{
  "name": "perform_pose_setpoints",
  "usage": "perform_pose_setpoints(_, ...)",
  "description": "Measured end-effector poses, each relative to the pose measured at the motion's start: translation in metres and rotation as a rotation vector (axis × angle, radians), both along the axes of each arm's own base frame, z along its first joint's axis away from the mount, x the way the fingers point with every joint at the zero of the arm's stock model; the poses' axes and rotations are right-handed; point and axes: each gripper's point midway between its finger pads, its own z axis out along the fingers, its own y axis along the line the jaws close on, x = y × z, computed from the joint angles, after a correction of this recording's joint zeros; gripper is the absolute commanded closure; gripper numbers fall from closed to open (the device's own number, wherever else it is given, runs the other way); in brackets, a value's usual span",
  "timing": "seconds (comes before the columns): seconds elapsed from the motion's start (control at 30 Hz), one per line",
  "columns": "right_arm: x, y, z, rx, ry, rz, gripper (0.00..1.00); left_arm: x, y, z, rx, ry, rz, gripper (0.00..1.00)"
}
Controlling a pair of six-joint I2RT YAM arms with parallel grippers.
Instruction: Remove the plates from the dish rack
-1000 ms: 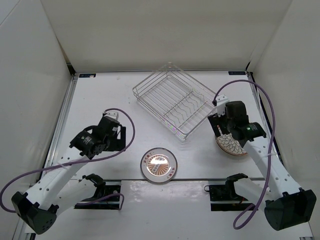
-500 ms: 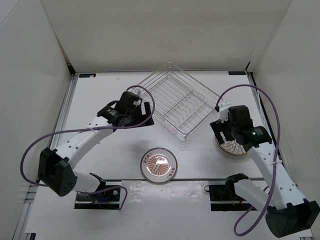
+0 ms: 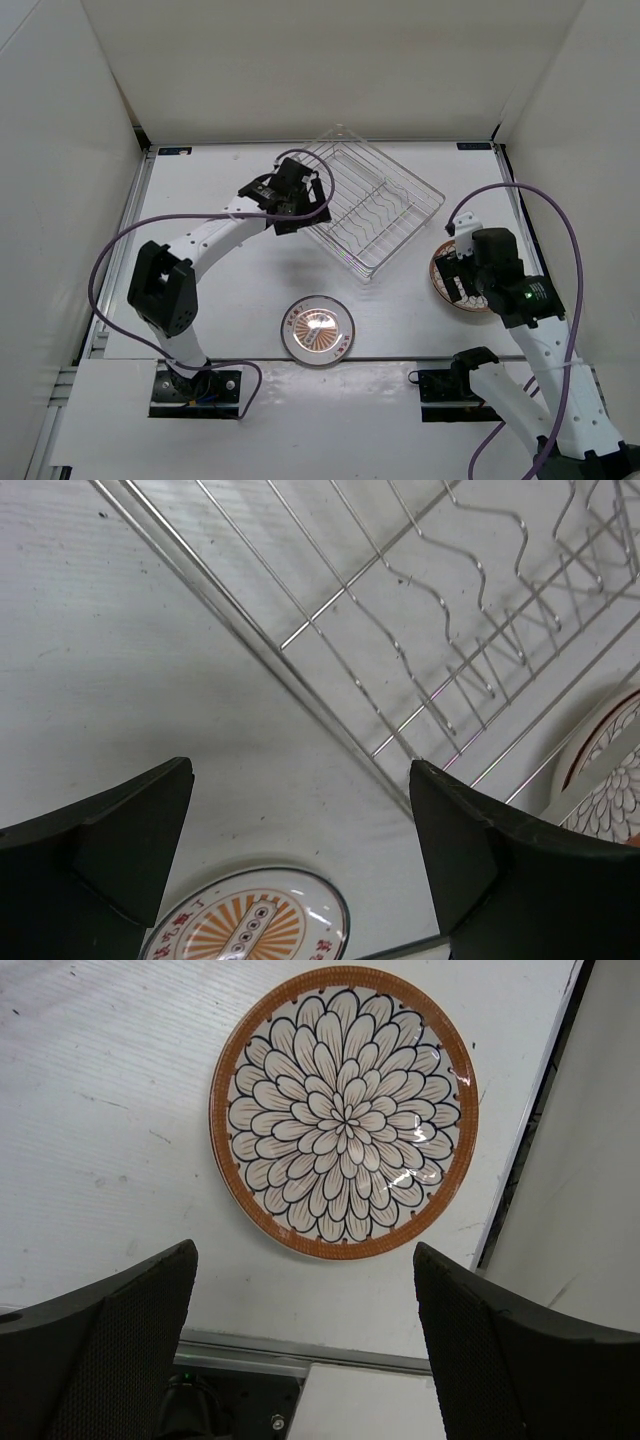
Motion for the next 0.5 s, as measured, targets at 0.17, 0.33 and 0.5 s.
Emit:
perform_pose_setpoints(0.17,-0.006,-0.005,-0.002,-0.013,0.010,-0.015,0.10,0.023,-0.010,0.001,0.006,-0.004,0.066,0.10)
perform_pose_setpoints(0.33,-0.009,-0.007,-0.006,-0.020,0.020,-0.021,0.10,0.026,-0.011,-0.037,0.059,0.082,0.079,0.24)
perform_pose_setpoints(0.5,-0.010,-0.008,-0.007,-0.021,0.022,-0.022,0.10,0.020,-0.007,-0.061,0.061,0.172,0.061,0.41)
